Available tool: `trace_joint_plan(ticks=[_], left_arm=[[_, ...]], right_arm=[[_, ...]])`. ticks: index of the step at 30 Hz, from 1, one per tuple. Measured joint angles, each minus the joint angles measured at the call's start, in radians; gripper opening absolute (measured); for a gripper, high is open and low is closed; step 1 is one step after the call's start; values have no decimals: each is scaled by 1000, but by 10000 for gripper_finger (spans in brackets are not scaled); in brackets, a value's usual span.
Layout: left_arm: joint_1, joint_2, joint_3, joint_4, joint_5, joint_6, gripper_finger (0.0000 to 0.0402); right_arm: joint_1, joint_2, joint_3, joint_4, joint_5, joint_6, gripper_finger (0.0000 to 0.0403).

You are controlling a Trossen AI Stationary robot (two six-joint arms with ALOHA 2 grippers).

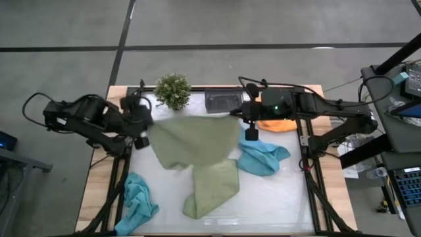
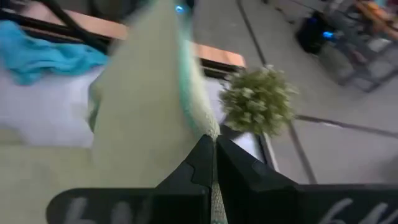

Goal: Fold microfiber towels
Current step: Fold the left green towel

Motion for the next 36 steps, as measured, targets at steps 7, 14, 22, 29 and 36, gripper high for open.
trace_joint_plan(ticks=[7,14,22,29,36], left_arm=[[0,-31,24,23,-183,71,0],[-1,-47,16,17,-81,76,0],[-8,-54,-14,76,205,-3,0],[-66,1,-164,325,460,-82,0],[-183,144,-318,585,562,-182,0]], right_arm=[[-48,27,-7,110,116,-41,8],[-70,32,-6,156,11,-53,8],[-61,31,-8,-64,-115,30,8],[7,33,-93,-233,-529,138,8],[160,33,-286,-153,-562,230,8]])
